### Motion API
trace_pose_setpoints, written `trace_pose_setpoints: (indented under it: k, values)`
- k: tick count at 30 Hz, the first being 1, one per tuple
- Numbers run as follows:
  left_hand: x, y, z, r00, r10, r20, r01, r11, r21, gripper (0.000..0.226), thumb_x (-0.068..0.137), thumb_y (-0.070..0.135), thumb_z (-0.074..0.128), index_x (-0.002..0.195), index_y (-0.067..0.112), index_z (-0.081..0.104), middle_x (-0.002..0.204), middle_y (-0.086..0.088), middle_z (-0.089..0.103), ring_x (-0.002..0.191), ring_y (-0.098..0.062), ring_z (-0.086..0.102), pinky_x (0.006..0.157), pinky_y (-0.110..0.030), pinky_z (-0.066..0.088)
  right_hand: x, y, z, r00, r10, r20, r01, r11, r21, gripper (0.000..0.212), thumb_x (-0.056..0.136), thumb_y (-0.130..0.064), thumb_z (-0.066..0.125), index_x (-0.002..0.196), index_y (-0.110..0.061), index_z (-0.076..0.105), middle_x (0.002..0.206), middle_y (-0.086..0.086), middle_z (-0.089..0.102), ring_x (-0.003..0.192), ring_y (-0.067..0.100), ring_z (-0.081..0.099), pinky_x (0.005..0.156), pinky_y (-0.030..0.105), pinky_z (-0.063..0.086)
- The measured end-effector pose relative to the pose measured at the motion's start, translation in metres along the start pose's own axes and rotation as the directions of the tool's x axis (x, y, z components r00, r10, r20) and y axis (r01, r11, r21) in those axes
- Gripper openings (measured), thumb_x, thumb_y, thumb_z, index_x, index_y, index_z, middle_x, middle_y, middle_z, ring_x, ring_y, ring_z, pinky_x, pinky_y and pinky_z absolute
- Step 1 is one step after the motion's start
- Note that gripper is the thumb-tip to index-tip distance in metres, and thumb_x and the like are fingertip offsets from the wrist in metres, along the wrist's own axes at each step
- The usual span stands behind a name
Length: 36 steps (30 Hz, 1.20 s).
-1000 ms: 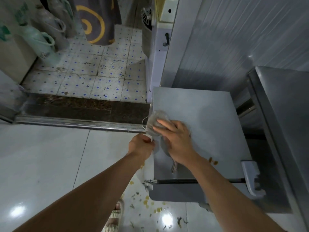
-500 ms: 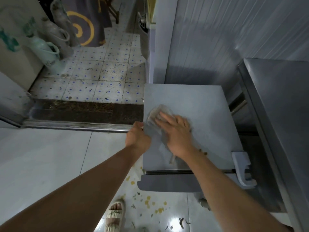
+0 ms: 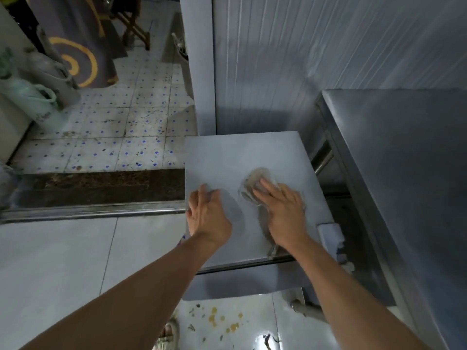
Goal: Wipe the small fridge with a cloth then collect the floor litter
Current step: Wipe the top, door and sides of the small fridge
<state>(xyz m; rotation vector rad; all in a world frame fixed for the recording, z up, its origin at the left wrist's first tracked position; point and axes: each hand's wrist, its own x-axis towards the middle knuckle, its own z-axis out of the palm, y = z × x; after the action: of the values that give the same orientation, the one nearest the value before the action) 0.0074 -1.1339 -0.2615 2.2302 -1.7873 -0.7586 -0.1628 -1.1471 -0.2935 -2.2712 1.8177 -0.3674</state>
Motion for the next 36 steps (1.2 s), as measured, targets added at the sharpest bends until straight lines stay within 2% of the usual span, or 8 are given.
trace_pose_setpoints:
  k: [4,9,12,19,24,28,33,36]
  values:
    - [0.005,0.013,0.009,0.995,0.101,0.025,-0.102,0.994,0.026,0.065,0.076,0.004,0.054,0.136,0.020,0.035,0.152,-0.002,0.013,0.138,-0.026,0.011,0.109,-0.041,0.025,-0.038,0.007,0.000,0.990,-0.085,-0.116,0.087,0.996,0.016,0.058,0.075,0.004,0.064,0.124,-0.026,0.061,0.137,-0.006,0.053,0.122,0.032,0.051,0.104,0.043,0.029]
    - [0.017,0.021,0.016,0.986,0.162,0.036,-0.163,0.985,0.051,0.067,0.079,0.004,0.051,0.140,0.026,0.034,0.154,0.004,0.013,0.138,-0.025,0.010,0.109,-0.040,0.024,0.032,0.038,-0.009,0.986,0.163,0.031,-0.160,0.985,-0.062,0.071,0.089,-0.005,0.051,0.147,-0.035,0.022,0.158,-0.008,0.012,0.144,0.025,0.010,0.116,0.043,0.012]
    - [0.019,0.025,0.018,0.985,0.173,0.024,-0.174,0.983,0.059,0.067,0.079,0.003,0.049,0.140,0.025,0.034,0.154,0.005,0.014,0.138,-0.025,0.011,0.109,-0.041,0.024,0.045,0.041,-0.013,0.976,0.210,0.054,-0.203,0.973,-0.109,0.077,0.088,-0.007,0.052,0.148,-0.034,0.014,0.159,-0.009,0.003,0.144,0.026,0.004,0.116,0.045,0.009]
    - [0.029,0.034,0.022,0.968,0.241,0.062,-0.245,0.968,0.055,0.065,0.081,0.005,0.049,0.140,0.026,0.033,0.155,0.005,0.013,0.139,-0.023,0.009,0.110,-0.040,0.021,-0.022,0.041,-0.011,0.937,0.340,-0.080,-0.349,0.920,-0.180,0.070,0.086,-0.007,0.053,0.147,-0.028,0.026,0.159,-0.004,0.011,0.142,0.030,0.016,0.115,0.050,0.013]
    - [0.030,0.032,0.027,0.965,0.257,0.055,-0.261,0.962,0.080,0.063,0.082,0.007,0.048,0.140,0.028,0.034,0.155,0.005,0.012,0.139,-0.022,0.007,0.111,-0.041,0.020,0.031,0.050,-0.021,0.901,0.434,0.003,-0.433,0.899,-0.073,0.076,0.085,-0.013,0.062,0.147,-0.028,0.022,0.158,-0.001,0.007,0.137,0.034,0.021,0.111,0.055,0.023]
    - [0.027,0.034,0.029,0.967,0.248,0.052,-0.252,0.963,0.093,0.063,0.083,0.007,0.047,0.140,0.027,0.033,0.156,0.004,0.011,0.140,-0.025,0.006,0.113,-0.043,0.018,0.033,0.059,-0.034,0.908,0.405,0.103,-0.395,0.913,-0.106,0.079,0.085,-0.012,0.063,0.149,-0.027,0.018,0.158,-0.002,0.003,0.134,0.035,0.026,0.109,0.054,0.026]
    - [0.021,0.032,0.025,0.967,0.242,0.082,-0.249,0.964,0.092,0.066,0.082,0.006,0.051,0.142,0.025,0.031,0.156,0.003,0.010,0.141,-0.023,0.006,0.111,-0.042,0.018,-0.023,0.055,-0.041,0.940,0.342,0.015,-0.334,0.927,-0.169,0.063,0.085,-0.008,0.059,0.142,-0.023,0.037,0.154,0.001,0.025,0.117,0.034,0.046,0.098,0.052,0.041]
    - [0.015,0.027,0.023,0.960,0.261,0.095,-0.270,0.958,0.096,0.067,0.080,0.006,0.052,0.141,0.025,0.033,0.155,0.003,0.013,0.140,-0.022,0.009,0.110,-0.039,0.021,-0.031,0.053,-0.042,0.950,0.312,-0.024,-0.310,0.926,-0.215,0.055,0.089,-0.007,0.051,0.141,-0.022,0.040,0.152,0.000,0.029,0.111,0.033,0.048,0.095,0.046,0.042]
